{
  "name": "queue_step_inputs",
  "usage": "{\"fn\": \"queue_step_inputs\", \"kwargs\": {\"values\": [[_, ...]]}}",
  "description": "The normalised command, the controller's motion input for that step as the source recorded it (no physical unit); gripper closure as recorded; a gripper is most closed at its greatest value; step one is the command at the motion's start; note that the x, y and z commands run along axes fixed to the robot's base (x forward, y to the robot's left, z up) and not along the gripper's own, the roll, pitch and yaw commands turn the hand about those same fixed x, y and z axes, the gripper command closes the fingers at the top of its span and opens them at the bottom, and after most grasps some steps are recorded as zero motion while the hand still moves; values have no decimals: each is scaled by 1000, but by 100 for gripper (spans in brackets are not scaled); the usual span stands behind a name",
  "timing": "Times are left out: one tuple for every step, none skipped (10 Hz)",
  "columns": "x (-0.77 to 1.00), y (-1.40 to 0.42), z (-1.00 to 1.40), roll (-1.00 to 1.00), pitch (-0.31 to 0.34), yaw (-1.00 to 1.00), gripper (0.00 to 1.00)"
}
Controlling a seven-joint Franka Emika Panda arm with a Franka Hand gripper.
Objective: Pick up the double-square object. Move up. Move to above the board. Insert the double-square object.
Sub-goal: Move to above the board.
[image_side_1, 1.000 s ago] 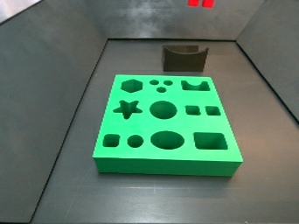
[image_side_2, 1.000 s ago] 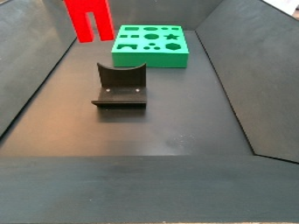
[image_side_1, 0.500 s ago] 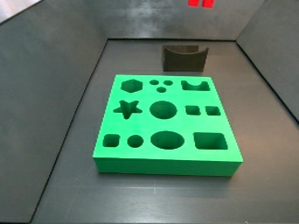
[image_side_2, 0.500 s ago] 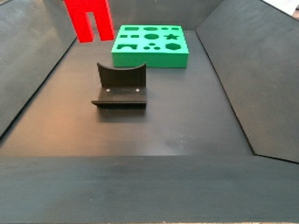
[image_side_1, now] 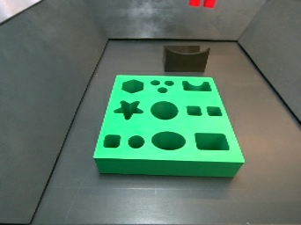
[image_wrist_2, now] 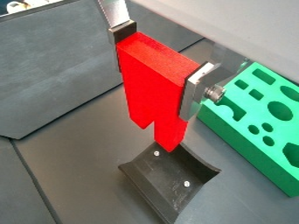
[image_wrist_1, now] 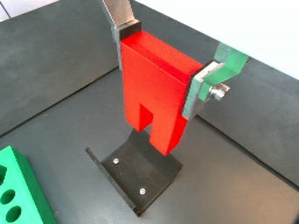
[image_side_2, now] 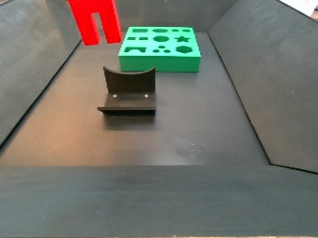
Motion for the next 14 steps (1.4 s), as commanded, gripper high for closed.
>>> {"fn": "queue_step_inputs", "kwargs": {"values": [[98, 7, 25, 1, 207, 22, 100], [98, 7, 25, 1, 207, 22, 100], [97, 7, 25, 1, 207, 22, 100], [96, 7, 26, 1, 207, 22, 100], [95, 7, 25, 1, 207, 22, 100], [95, 7, 26, 1, 206, 22, 100], [95, 8, 26, 1, 205, 22, 100], [-508, -1000, 263, 268, 34, -325, 100], [-514, -1000, 269, 297, -21, -286, 100], [-527, -1000, 268, 293, -91, -205, 100], [-546, -1000, 261, 139, -156, -90, 100], [-544, -1000, 260, 92, -156, -56, 100], [-548, -1000, 258, 76, -123, -22, 100], [-552, -1000, 256, 60, -108, -11, 100]]}}
